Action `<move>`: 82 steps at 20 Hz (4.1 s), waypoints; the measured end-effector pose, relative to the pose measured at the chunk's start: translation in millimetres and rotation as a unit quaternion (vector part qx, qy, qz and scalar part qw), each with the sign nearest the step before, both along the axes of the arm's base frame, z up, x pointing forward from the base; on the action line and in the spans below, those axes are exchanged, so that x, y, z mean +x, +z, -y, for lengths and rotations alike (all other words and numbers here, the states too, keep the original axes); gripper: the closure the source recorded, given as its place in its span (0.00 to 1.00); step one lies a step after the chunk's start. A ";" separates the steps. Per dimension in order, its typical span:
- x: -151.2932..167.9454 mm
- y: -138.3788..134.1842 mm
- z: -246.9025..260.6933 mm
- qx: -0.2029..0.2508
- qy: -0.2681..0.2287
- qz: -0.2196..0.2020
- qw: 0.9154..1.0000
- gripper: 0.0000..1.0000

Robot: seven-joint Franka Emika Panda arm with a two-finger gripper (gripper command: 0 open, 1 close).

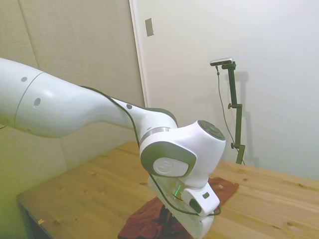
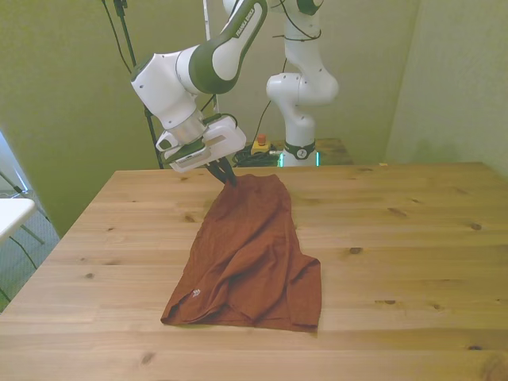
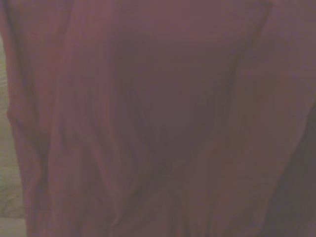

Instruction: Unfold the shorts

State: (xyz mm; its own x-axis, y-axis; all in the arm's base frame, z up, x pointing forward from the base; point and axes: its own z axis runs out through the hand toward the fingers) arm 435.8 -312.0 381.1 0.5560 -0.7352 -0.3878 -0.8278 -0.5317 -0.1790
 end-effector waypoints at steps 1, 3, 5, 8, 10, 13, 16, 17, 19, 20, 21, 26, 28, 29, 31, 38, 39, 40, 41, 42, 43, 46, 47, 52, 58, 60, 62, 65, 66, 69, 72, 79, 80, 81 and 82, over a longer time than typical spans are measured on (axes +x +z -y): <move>3.4 4.3 -2.2 -0.002 0.004 0.004 1.000 1.00; 14.1 19.3 -13.4 -0.008 0.017 0.016 1.000 1.00; 25.8 36.1 -34.5 -0.015 0.032 0.027 0.999 1.00; 44.2 57.6 -80.0 -0.027 0.059 0.033 0.997 1.00; 54.8 65.1 -111.0 -0.037 0.077 0.031 0.996 1.00; 71.3 67.6 -156.4 -0.052 0.100 0.029 0.993 1.00; 83.9 61.9 -204.1 -0.077 0.141 0.026 0.987 0.00; 86.4 58.3 -222.8 -0.086 0.159 0.022 0.983 0.00; 88.4 46.8 -263.6 -0.100 0.198 0.016 0.975 0.00; 87.9 39.5 -284.4 -0.105 0.217 0.014 0.970 0.00; 87.0 30.9 -304.6 -0.111 0.236 0.013 0.965 0.00; 82.7 -9.0 -359.3 -0.130 0.284 0.002 0.950 0.00; 84.6 -16.9 -353.3 -0.133 0.281 -0.002 0.951 0.00; 86.1 -18.2 -346.7 -0.134 0.274 -0.002 0.952 0.00; 91.6 -12.9 -329.7 -0.137 0.249 0.004 0.959 0.00; 127.0 99.9 -228.4 -0.150 0.084 0.085 0.981 0.00; 128.3 109.8 -206.9 -0.156 0.058 0.092 0.982 0.00; 130.9 115.4 -183.2 -0.160 0.031 0.098 0.982 0.00; 135.7 116.6 -159.5 -0.162 0.004 0.105 0.981 0.00; 142.6 113.5 -135.2 -0.164 -0.023 0.111 0.980 0.00; 151.4 106.0 -114.3 -0.167 -0.048 0.115 0.978 0.00; 185.9 69.8 -76.3 -0.173 -0.129 0.125 0.968 0.00; 198.3 59.4 -72.9 -0.174 -0.154 0.128 0.964 0.00; 241.5 32.6 -86.4 -0.155 -0.218 0.131 0.955 0.00; 269.0 5.6 -116.9 -0.140 -0.201 0.115 0.963 1.00; 271.5 1.1 -120.8 -0.136 -0.195 0.104 0.966 1.00; 271.3 -2.2 -119.9 -0.135 -0.193 0.096 0.967 1.00; 269.3 -2.5 -112.4 -0.133 -0.198 0.092 0.967 1.00; 268.1 -3.3 -109.9 -0.133 -0.199 0.089 0.967 1.00; 267.1 -8.4 -106.0 -0.133 -0.200 0.084 0.967 1.00; 267.4 -11.1 -106.1 -0.132 -0.199 0.082 0.968 1.00; 268.0 -10.6 -105.8 -0.123 -0.188 0.090 0.970 1.00; 268.1 -11.1 -105.9 -0.123 -0.187 0.090 0.971 1.00; 268.2 -11.7 -106.2 -0.123 -0.185 0.090 0.971 1.00; 268.3 -12.4 -106.4 -0.123 -0.185 0.089 0.971 1.00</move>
